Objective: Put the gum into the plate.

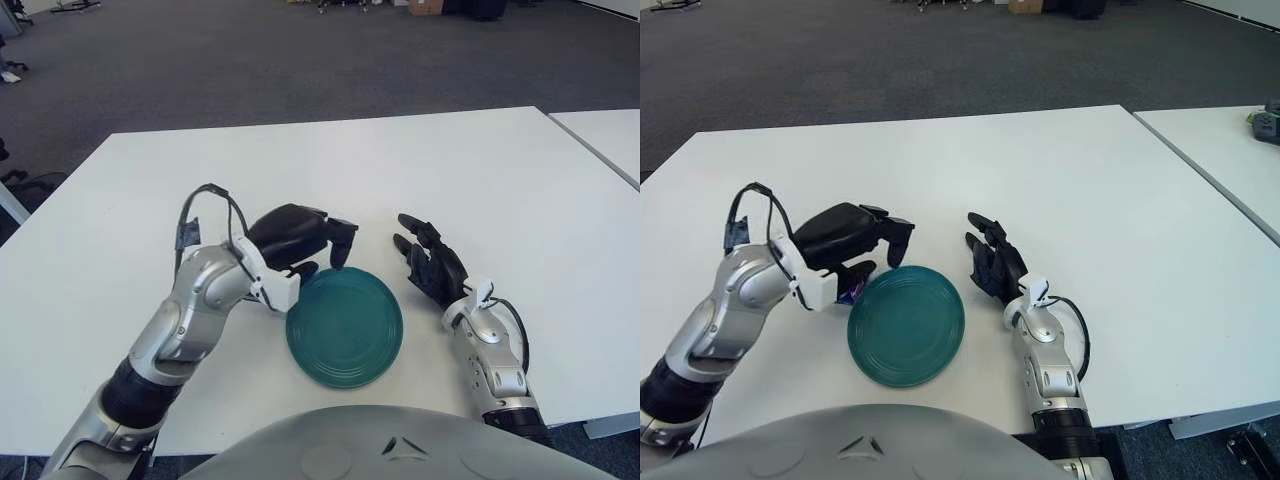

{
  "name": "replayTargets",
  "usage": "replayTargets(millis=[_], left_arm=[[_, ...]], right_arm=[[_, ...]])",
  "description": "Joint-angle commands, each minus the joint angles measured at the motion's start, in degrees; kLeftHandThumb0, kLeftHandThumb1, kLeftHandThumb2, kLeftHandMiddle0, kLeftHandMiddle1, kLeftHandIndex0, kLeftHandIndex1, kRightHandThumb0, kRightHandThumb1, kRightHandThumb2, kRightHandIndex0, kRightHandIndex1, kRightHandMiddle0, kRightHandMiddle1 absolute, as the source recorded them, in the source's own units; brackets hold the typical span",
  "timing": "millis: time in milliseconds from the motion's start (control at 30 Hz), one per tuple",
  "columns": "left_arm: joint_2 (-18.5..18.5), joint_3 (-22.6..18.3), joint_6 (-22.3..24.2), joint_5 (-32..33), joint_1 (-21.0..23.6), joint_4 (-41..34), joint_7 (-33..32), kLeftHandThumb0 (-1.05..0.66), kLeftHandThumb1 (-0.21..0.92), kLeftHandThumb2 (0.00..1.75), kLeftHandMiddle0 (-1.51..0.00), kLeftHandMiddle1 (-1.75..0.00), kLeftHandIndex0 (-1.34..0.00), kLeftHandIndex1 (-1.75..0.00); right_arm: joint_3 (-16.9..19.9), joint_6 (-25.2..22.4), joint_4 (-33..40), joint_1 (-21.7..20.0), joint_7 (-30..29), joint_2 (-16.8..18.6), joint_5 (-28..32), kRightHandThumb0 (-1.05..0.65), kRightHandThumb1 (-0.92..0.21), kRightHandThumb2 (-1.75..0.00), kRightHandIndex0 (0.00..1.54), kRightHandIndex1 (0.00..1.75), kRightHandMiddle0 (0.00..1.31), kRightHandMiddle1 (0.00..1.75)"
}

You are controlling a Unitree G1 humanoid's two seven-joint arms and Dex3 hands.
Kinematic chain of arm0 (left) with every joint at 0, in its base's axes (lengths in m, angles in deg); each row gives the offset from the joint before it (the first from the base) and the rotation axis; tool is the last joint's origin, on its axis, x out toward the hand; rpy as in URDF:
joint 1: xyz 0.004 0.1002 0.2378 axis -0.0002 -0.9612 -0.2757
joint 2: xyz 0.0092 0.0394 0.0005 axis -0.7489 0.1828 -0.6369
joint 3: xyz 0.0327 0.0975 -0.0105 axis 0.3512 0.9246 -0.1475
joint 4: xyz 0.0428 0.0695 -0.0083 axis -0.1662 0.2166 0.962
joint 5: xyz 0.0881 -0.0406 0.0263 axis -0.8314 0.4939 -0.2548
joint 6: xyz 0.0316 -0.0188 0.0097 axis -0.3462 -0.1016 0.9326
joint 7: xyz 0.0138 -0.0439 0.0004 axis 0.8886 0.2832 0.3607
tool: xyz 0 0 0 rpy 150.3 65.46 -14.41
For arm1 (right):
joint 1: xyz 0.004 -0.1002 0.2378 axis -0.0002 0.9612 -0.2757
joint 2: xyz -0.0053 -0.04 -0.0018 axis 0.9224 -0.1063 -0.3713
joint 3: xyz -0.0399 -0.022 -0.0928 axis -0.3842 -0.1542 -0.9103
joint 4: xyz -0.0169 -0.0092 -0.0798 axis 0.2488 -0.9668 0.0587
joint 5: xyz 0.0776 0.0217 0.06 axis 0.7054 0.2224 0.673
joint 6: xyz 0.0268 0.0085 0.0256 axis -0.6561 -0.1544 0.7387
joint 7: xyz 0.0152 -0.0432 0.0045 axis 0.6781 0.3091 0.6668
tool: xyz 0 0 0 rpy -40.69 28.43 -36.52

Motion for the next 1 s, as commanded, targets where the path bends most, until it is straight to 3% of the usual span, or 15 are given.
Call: replayTargets(millis=[0, 67, 167, 300, 333, 367, 400, 433, 500, 733, 967], left_arm=[[-3.65, -4.06, -1.04, 1.94, -1.12, 0.25, 0.69, -0.20, 0.46, 1.01, -0.41, -1.75, -0.56, -1.52], [-4.93, -5.36, -2.24, 2.80, -2.02, 0.71, 0.18, -0.58, 0.65, 0.63, -0.27, -1.56, -0.32, -1.52], [-6.24, -6.50, -3.56, 3.03, -3.20, 1.20, -0.48, -0.86, 0.82, 0.35, -0.17, -1.36, -0.16, -1.45], [-7.91, -7.53, -4.35, 2.92, -4.09, 1.55, -0.28, -1.00, 0.89, 0.27, -0.11, -1.09, -0.06, -1.36], [-8.68, -7.88, -4.26, 2.76, -4.28, 1.52, 0.33, -1.02, 0.90, 0.27, -0.11, -0.96, -0.04, -1.32], [-9.22, -8.10, -4.20, 2.66, -4.41, 1.50, 0.74, -1.03, 0.91, 0.29, -0.12, -0.78, -0.03, -1.23], [-10.31, -8.54, -3.98, 2.59, -4.70, 1.70, 1.60, -1.03, 0.91, 0.29, -0.13, -0.71, -0.02, -1.19], [-11.09, -8.82, -3.83, 2.57, -4.91, 1.86, 2.17, -1.04, 0.92, 0.31, -0.11, -0.49, -0.01, -0.91], [-12.42, -8.95, -3.22, 1.93, -5.33, 2.26, 3.29, -1.04, 0.92, 0.34, -0.08, -0.23, 0.00, -0.56], [-14.83, -9.81, -6.12, -0.34, -8.10, 5.39, 0.56, -1.05, 0.92, 0.39, -0.01, -0.02, 0.00, -0.11], [-15.05, -9.88, -6.82, -1.38, -8.90, 5.56, 0.34, -1.05, 0.92, 0.37, 0.00, 0.00, 0.00, -0.01]], right_arm=[[-0.01, -3.23, -1.08, 1.48, -1.30, -0.30, -1.24, -0.73, -0.92, -0.86, 0.24, 0.01, 0.00, 0.50], [-0.02, -3.47, -0.84, 1.57, -1.44, -0.22, -1.07, -0.75, -0.92, -0.86, 0.26, 0.02, 0.00, 0.52], [-0.06, -3.54, -0.58, 1.75, -1.32, -0.10, -0.54, -0.75, -0.92, -0.86, 0.27, 0.02, 0.00, 0.54], [-0.29, -3.56, -0.25, 2.02, -1.18, -0.27, -0.51, -0.76, -0.92, -0.86, 0.28, 0.02, 0.00, 0.54], [-0.36, -3.66, -0.09, 2.09, -1.10, -0.42, -0.59, -0.76, -0.92, -0.86, 0.27, 0.02, 0.00, 0.53], [-0.41, -3.75, 0.03, 2.14, -1.05, -0.52, -0.64, -0.76, -0.92, -0.86, 0.27, 0.02, 0.00, 0.53], [-0.48, -3.87, 0.20, 2.21, -1.05, -0.60, -0.73, -0.76, -0.92, -0.86, 0.27, 0.01, 0.00, 0.53], [-0.54, -3.96, 0.32, 2.27, -1.05, -0.65, -0.78, -0.76, -0.92, -0.87, 0.26, 0.01, 0.00, 0.52], [-0.55, -4.22, 0.58, 2.33, -1.22, -0.66, -0.87, -0.76, -0.92, -0.87, 0.26, 0.01, 0.00, 0.52], [-0.49, -4.62, 0.81, 2.29, -1.14, -0.63, -0.62, -0.75, -0.92, -0.88, 0.28, 0.01, 0.00, 0.52], [-0.48, -5.10, 1.22, 2.46, -1.27, -0.63, -0.70, -0.75, -0.92, -0.88, 0.28, 0.01, 0.00, 0.51]])
